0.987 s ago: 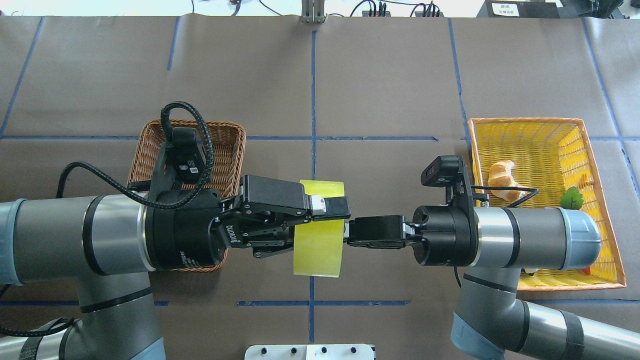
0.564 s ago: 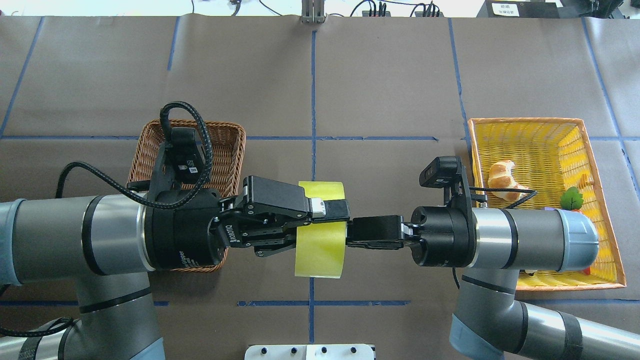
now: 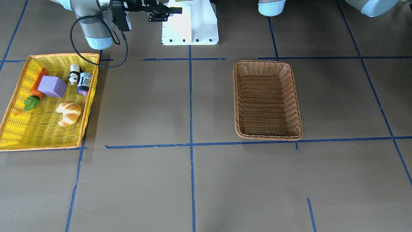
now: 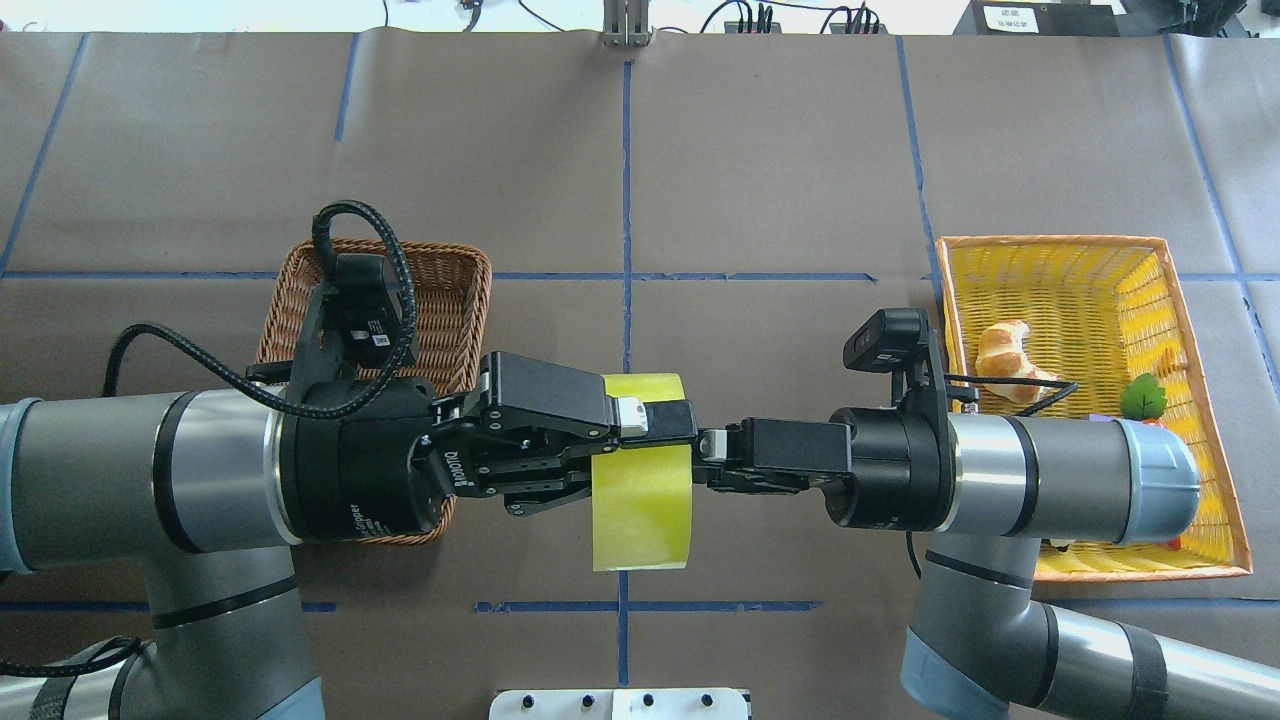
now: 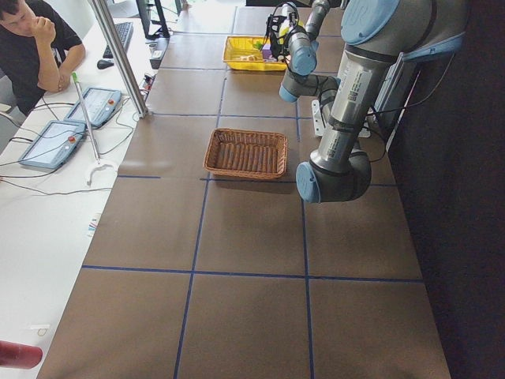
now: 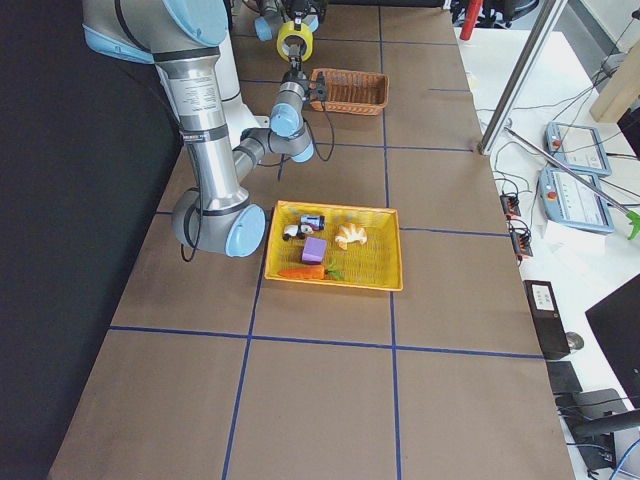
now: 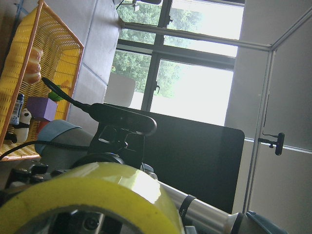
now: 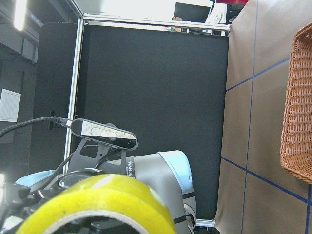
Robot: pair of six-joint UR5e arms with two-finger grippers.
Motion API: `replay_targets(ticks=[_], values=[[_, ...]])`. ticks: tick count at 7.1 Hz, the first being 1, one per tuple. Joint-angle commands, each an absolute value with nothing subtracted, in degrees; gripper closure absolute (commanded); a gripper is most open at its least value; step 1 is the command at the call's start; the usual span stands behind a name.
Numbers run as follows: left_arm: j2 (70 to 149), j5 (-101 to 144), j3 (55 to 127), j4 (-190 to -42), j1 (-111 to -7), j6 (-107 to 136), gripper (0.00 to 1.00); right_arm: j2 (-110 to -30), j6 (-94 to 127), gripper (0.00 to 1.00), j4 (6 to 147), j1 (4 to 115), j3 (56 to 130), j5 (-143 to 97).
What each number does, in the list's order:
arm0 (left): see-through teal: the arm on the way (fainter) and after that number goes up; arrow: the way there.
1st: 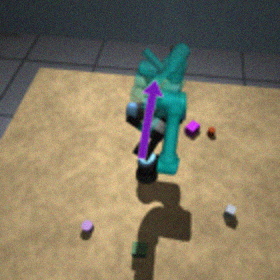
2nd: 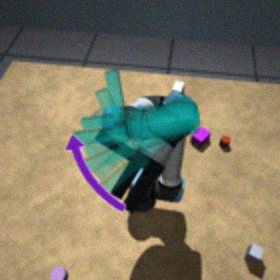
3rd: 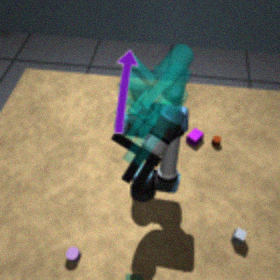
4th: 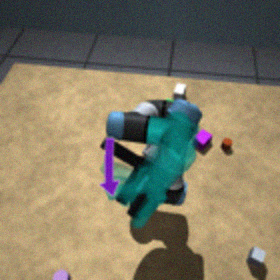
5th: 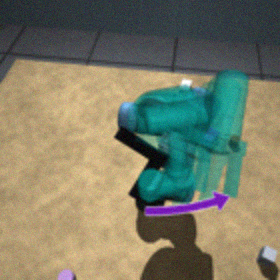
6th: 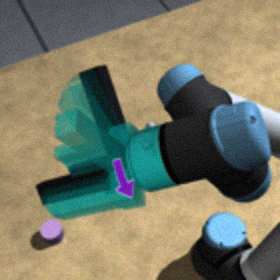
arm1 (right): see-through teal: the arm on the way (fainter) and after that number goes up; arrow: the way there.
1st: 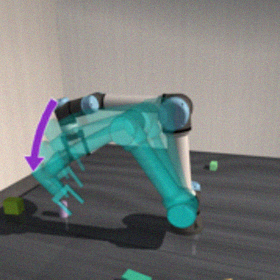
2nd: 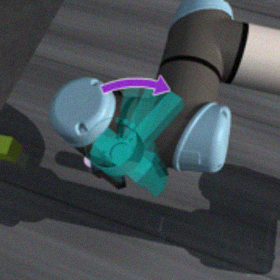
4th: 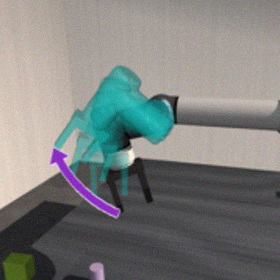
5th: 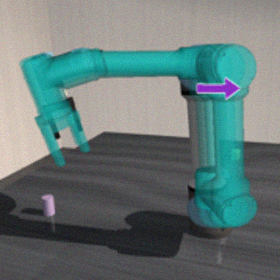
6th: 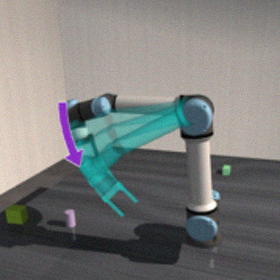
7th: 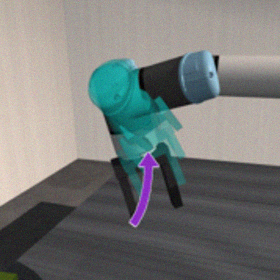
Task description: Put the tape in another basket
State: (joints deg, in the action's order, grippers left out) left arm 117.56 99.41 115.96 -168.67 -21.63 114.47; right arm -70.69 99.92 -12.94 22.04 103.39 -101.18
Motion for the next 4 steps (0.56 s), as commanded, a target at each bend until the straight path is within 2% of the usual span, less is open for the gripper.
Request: replay_targets(ticks=[1, 4], values=[[117.33, 99.40, 116.54, -168.84, -22.23, 114.26, 1.00, -71.45, 99.93, 0.00, -13.36, 22.50, 103.45, -101.43], [115.15, 99.49, 117.07, -168.84, -26.97, 114.35, 1.00, -78.56, 99.84, 0.00, -8.66, 25.64, 107.57, -102.38]])
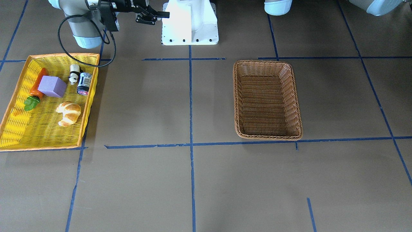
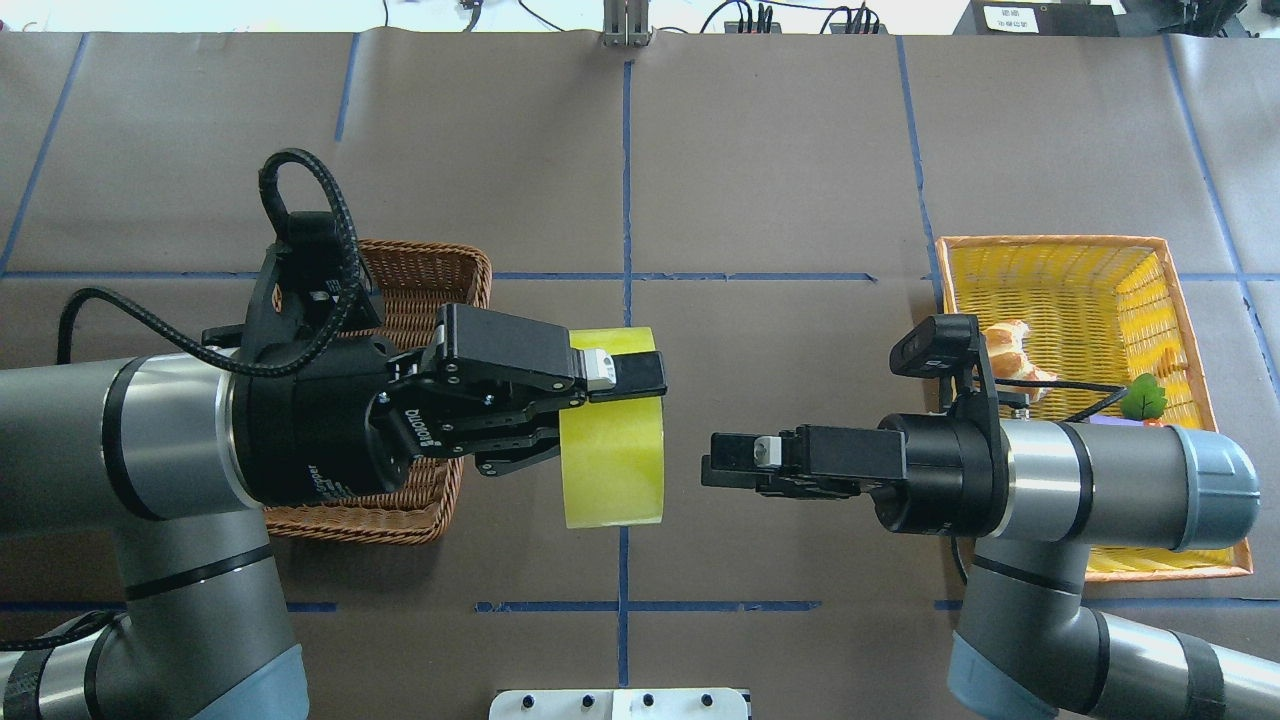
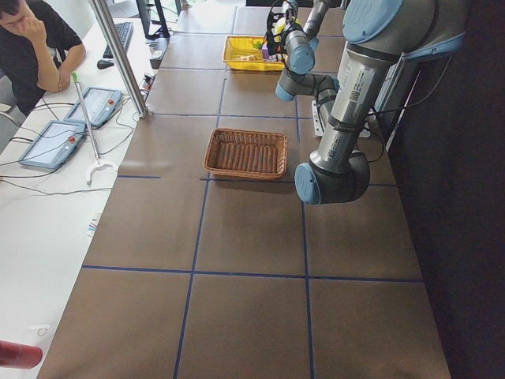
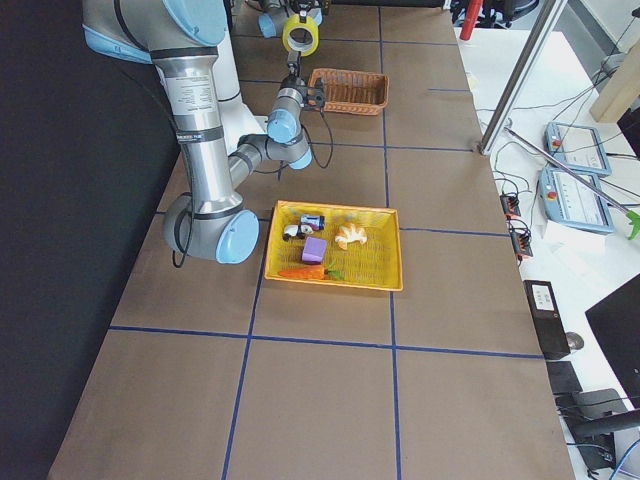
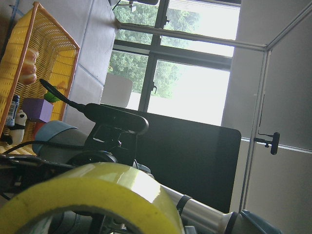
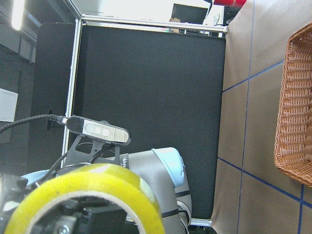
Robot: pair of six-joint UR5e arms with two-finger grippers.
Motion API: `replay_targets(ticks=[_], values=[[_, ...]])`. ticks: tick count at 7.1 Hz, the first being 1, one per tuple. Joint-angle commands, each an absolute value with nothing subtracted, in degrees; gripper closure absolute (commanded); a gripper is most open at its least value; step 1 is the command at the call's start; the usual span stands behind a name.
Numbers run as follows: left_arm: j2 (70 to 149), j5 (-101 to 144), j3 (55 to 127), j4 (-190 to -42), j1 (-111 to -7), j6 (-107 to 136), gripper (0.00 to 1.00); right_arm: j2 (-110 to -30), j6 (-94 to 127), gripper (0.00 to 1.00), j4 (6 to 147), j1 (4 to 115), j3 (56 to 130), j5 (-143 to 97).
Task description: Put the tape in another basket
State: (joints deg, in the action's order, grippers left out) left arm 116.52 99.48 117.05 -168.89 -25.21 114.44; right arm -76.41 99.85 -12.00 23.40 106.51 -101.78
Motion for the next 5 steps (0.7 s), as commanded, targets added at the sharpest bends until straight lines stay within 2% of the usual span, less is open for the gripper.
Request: replay_targets(ticks=[1, 3, 5], values=[[113.22, 99.67, 117.07, -166.92, -28.46, 114.08, 1.00, -78.84, 99.84, 0.00, -1.30, 30.10, 107.49, -108.14], [110.67, 99.93, 116.28, -162.36, -29.09, 113.56, 1.00, -78.14, 99.84, 0.00, 17.65, 41.51, 108.54, -121.22], [109.42, 105.95, 116.89, -148.01, -32.67, 105.61, 1.00, -72.89, 94.36, 0.00, 43.38, 49.72, 108.98, -130.58]])
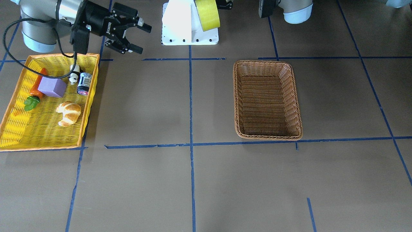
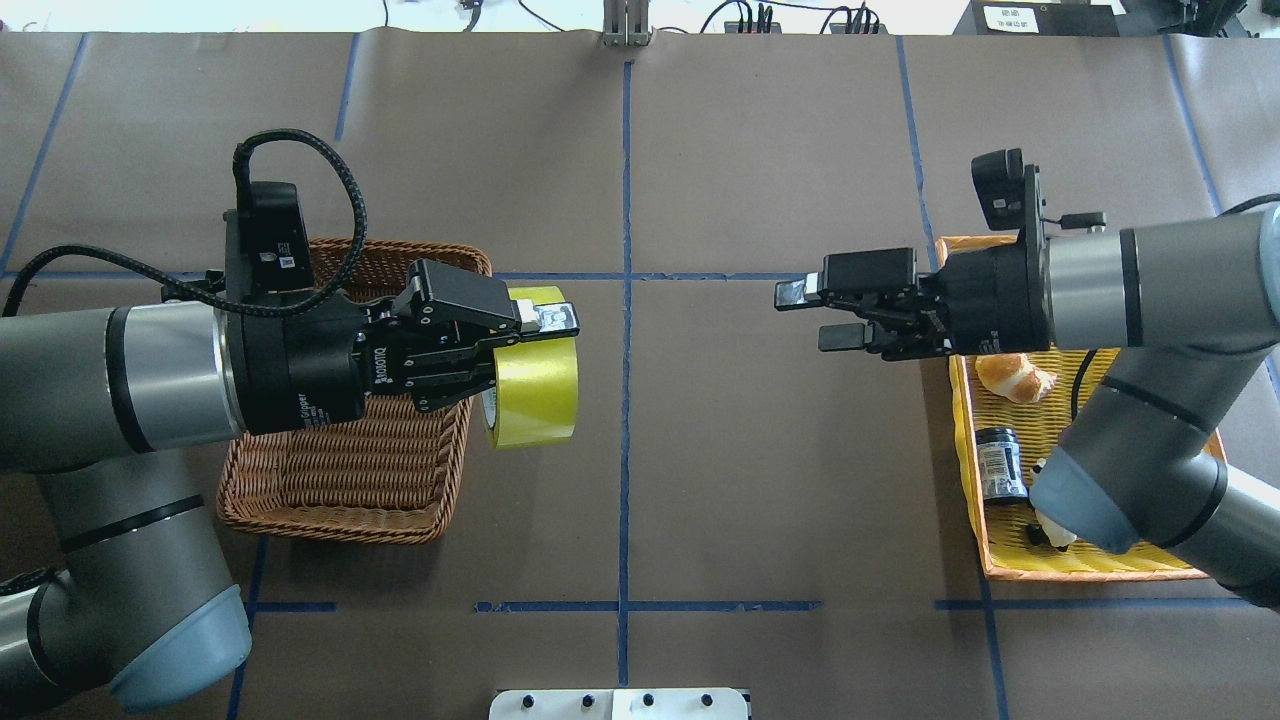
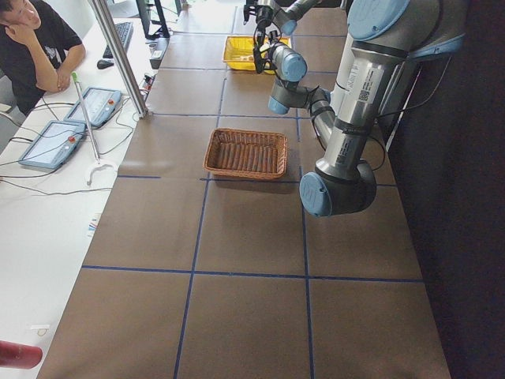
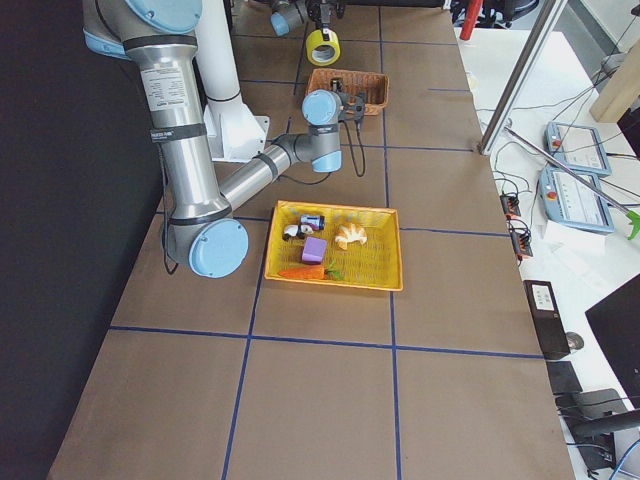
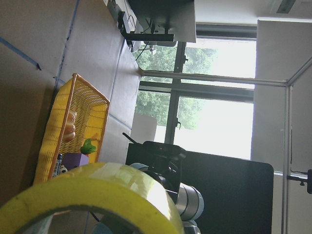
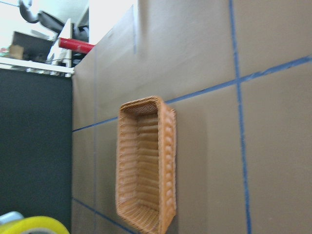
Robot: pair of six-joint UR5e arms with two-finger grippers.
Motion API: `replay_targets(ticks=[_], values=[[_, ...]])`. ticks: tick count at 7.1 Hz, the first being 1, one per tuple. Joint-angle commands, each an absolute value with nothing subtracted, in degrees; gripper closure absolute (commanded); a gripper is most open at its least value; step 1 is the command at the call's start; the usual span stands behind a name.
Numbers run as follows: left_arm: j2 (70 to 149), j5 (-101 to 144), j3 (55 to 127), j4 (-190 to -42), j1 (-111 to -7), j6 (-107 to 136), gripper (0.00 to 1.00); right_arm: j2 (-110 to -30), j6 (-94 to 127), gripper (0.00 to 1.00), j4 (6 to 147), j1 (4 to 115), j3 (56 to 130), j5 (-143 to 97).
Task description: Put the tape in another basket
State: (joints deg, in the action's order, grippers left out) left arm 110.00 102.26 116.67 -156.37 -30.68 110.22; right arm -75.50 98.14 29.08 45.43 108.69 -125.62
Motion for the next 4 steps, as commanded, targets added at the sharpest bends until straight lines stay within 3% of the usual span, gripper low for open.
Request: replay_targets(ticks=[1, 4], values=[[109.51, 108.69, 116.89, -139.48, -34.96, 101.29, 1.00, -72.86, 83.60, 0.00, 54.90, 50.01, 109.68, -130.52], [109.42, 108.11, 116.81, -115.57, -35.24, 82.77, 1.00, -72.95, 57.13, 0.00, 84.53, 51.06, 114.41, -126.94]])
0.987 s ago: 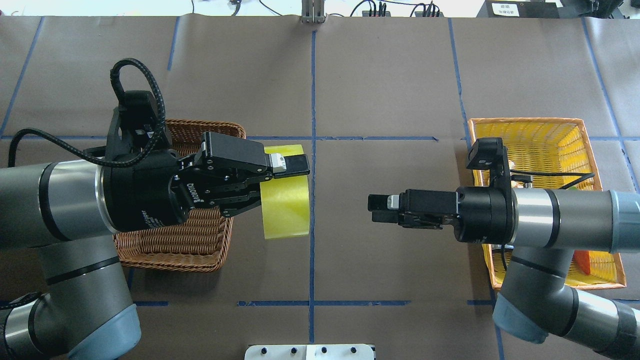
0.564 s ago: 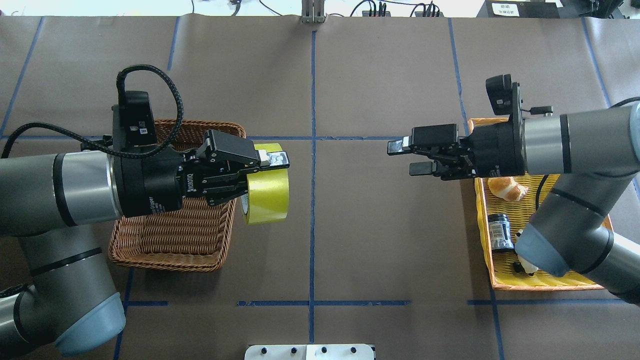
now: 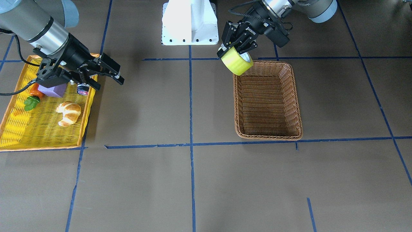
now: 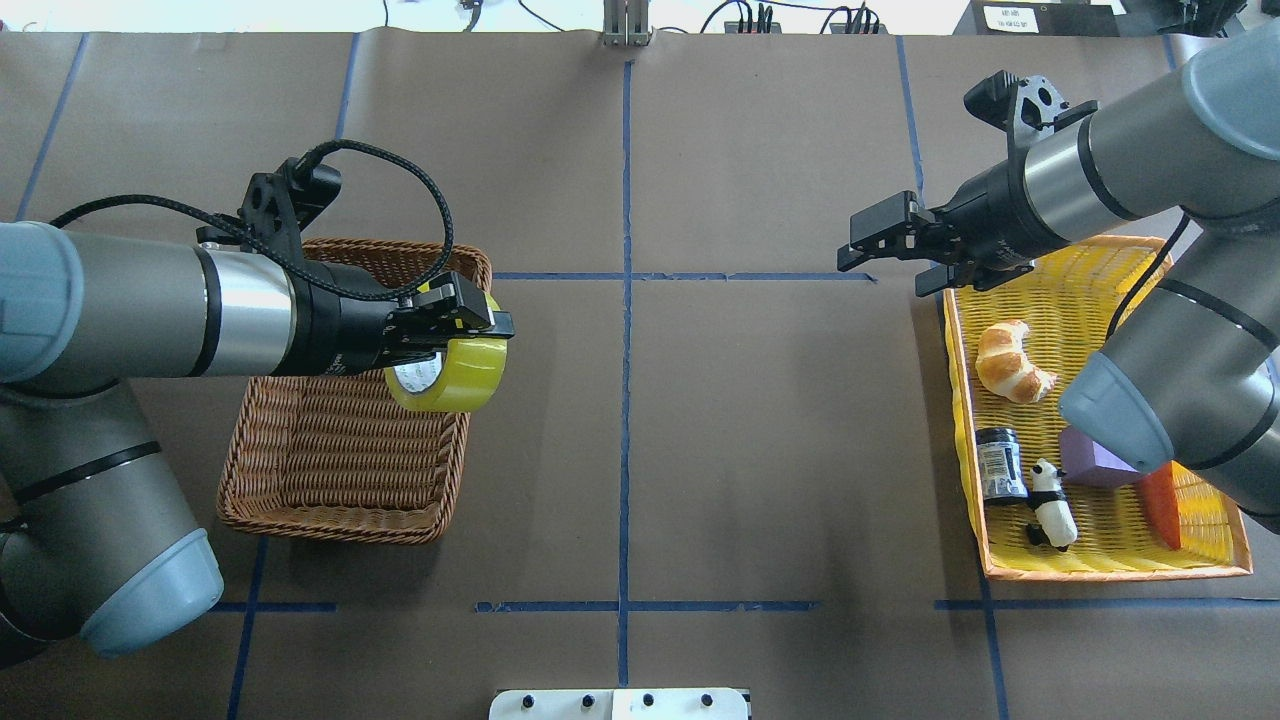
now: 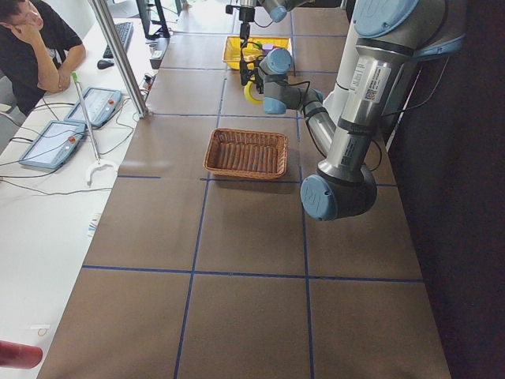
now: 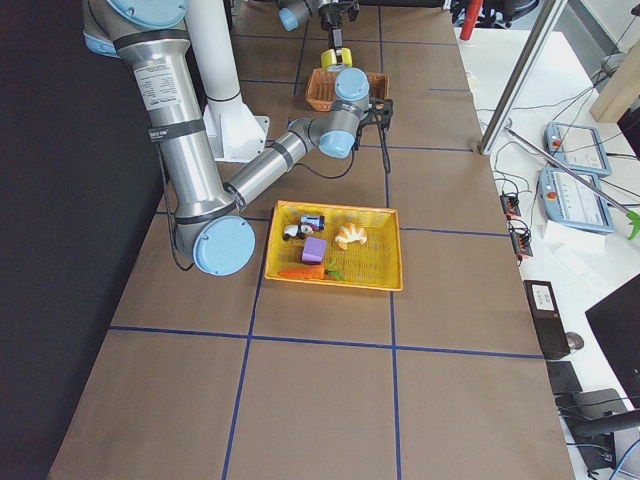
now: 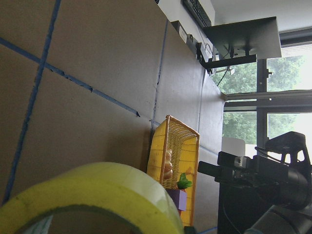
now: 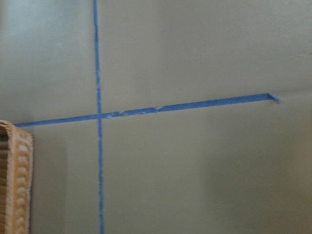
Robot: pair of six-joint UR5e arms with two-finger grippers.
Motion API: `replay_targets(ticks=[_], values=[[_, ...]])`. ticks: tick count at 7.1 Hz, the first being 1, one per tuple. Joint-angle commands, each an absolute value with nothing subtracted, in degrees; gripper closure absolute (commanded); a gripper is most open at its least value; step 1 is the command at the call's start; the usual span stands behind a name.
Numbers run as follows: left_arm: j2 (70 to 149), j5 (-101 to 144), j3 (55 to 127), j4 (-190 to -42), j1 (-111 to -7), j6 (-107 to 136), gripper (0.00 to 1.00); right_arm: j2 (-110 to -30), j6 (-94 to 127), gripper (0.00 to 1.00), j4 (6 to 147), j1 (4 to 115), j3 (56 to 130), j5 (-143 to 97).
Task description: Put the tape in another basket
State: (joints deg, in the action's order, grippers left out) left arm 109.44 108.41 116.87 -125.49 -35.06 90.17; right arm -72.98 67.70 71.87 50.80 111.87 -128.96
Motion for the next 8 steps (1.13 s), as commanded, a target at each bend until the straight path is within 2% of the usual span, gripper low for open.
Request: replay_targets(ticks=[1, 3, 6, 7, 8], values=[[109.34, 108.11, 116.46, -110.62, -35.59, 77.92, 1.00, -72.95, 48.08, 0.00, 93.34, 51.33, 115.30, -125.09], [107.76, 105.32, 114.36, -105.67, -34.81, 73.32, 1.00, -76.61, 31.70, 0.00, 96.59, 55.44, 115.92, -125.23], [108.28, 104.77, 106.28, -105.73, -33.05, 71.02, 0.97, -81.46, 24.26, 0.00, 96.68, 59.06, 117.85, -125.59], [108.28, 105.03, 106.00, -105.56, -32.79, 70.93, 0.66, -82.00, 24.26, 0.00, 96.68, 59.15, 118.38, -125.60], [108.11, 104.86, 105.82, -105.47, -32.78, 66.75, 0.01, -82.09, 24.17, 0.00, 96.68, 59.24, 118.30, -125.60]])
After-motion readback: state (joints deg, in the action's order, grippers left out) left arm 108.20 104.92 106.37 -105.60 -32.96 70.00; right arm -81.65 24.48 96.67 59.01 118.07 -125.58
